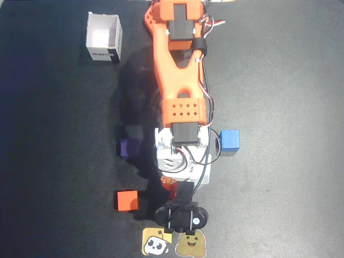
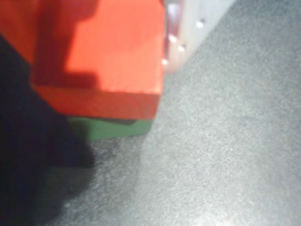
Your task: Put the red cube on top of the green cube.
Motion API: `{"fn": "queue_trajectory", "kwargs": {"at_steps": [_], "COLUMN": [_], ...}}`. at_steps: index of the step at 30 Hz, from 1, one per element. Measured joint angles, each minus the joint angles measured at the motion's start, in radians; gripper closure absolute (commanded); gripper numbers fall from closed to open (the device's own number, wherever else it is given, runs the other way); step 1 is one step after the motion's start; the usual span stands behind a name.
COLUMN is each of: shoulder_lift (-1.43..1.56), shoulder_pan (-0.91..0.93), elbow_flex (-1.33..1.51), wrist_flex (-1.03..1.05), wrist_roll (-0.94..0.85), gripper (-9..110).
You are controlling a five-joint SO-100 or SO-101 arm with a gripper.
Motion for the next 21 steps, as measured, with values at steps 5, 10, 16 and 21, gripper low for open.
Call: {"fn": "queue_trajectory", "kwargs": {"at_steps": [5, 10, 16, 21], "shoulder_lift": [-0.002, -0.002, -0.002, 0.0], "shoulder_pan": [0.0, 0.002, 0.002, 0.002], "elbow_flex": [0.017, 0.037, 0.038, 0.048], "wrist_flex": [0.0, -0.014, -0.017, -0.02], "wrist_roll": [0.0, -0.002, -0.002, -0.002], "gripper": [96, 94, 90, 87]}}
